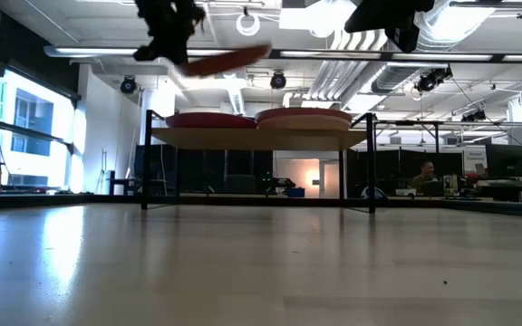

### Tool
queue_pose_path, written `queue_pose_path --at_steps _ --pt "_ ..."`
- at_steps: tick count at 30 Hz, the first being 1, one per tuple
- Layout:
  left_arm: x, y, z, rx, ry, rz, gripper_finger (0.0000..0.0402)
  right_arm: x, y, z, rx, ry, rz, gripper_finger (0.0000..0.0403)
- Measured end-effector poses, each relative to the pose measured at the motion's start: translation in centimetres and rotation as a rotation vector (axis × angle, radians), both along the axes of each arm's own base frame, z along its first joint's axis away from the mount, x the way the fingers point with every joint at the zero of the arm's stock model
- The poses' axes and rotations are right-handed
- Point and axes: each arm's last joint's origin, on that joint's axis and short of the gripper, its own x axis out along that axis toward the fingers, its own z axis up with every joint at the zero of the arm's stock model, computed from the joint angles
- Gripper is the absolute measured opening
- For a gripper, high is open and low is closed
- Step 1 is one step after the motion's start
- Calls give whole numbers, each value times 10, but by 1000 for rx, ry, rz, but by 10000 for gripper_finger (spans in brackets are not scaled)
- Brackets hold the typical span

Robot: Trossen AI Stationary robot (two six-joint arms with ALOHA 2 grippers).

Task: Place and stack plates onto a shelf
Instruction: Stack the orange plate on the blue plate on the shelf

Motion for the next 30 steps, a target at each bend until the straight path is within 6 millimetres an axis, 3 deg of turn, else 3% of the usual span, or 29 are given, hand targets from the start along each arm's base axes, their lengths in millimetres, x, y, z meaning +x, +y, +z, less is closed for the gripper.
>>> queue_pose_path --at_steps 5,11,20,30 --pt "-4 35 -32 -64 156 11 0 0 0 0 17 -4 -18 0" --pt "-7 61 -48 -99 134 41 0 0 -1 0 41 -12 -61 0" --pt "-4 69 -61 -110 174 -24 8 0 -3 0 14 -19 -114 0" --pt "1 68 -57 -65 144 -62 59 0 -4 0 11 -20 -126 0"
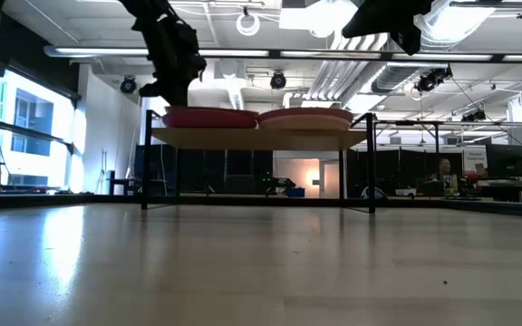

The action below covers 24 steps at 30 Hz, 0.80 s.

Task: Place and stack plates onto a shelf
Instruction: Stack the orange plate on the blue plate on the shelf, then stack the black plate on the light pink plate on the shelf

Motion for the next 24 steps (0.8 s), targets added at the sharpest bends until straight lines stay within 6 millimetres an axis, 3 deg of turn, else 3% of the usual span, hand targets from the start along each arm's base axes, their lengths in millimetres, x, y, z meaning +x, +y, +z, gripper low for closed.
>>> queue_pose_path --at_steps 8,15,19,24 --pt "-7 -9 17 55 -35 -16 120 0 0 0 -2 0 0 0" --pt "-23 -32 52 157 -134 11 150 3 -2 5 -23 -55 4 0" --pt "-30 -62 83 247 -345 -21 152 8 -7 16 -65 -163 4 0" --pt "-34 -130 102 426 -666 -96 152 11 -17 26 -98 -252 11 0"
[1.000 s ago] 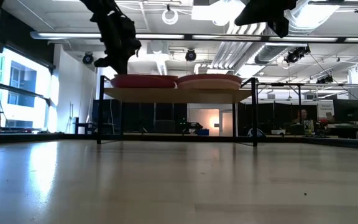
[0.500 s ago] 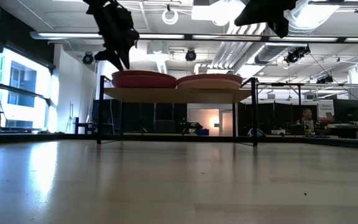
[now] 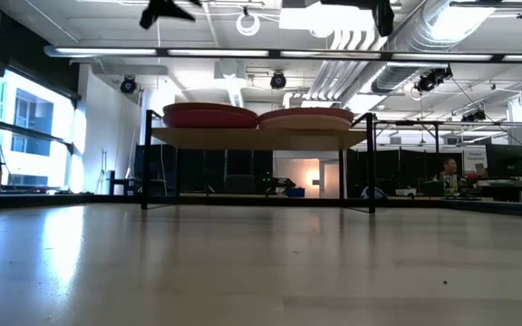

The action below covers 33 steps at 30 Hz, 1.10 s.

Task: Place and stack plates onto a shelf
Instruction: Stack the black plate on the light pink plate on the shelf

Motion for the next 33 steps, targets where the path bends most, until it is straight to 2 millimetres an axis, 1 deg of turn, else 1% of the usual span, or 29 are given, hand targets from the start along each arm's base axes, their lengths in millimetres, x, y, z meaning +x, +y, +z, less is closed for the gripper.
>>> queue_pose_path --at_steps 3,7,9,12,15,19,24,33 --pt "-5 -38 -12 60 -162 -33 152 1 -5 1 22 -11 26 0" --pt "-7 -81 -44 100 -369 -134 152 1 -9 1 38 -13 45 5" --pt "-6 -97 -63 129 -445 -171 152 1 -11 1 42 -18 50 15" --pt "-3 -113 -93 138 -513 -173 152 1 -12 2 46 -27 61 41" --pt "0 -122 -115 153 -508 -164 152 2 -13 3 54 -37 61 74" --pt "2 -128 -127 185 -469 -171 152 2 -13 4 52 -44 65 108" --pt "2 -129 -127 232 -457 -186 152 2 -13 4 51 -45 65 129" --pt "3 -129 -128 260 -435 -192 152 2 -13 4 54 -46 65 133"
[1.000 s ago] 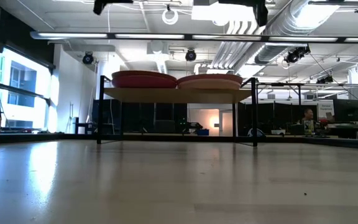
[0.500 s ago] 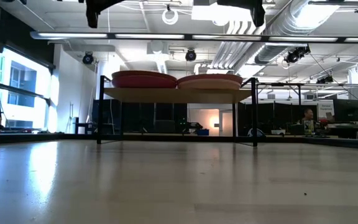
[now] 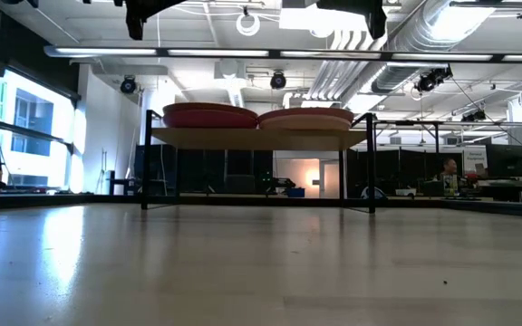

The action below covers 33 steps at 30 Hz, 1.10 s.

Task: Place and stack plates onto a shelf
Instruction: Stack the black plate on the light pink plate on the shelf

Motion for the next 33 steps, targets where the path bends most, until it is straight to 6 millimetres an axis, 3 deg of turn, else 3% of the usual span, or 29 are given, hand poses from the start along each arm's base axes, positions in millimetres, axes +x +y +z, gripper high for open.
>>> queue_pose_path --at_steps 33 --pt "2 -1 -2 -103 -13 -37 152 0 -1 2 10 -21 -43 133"
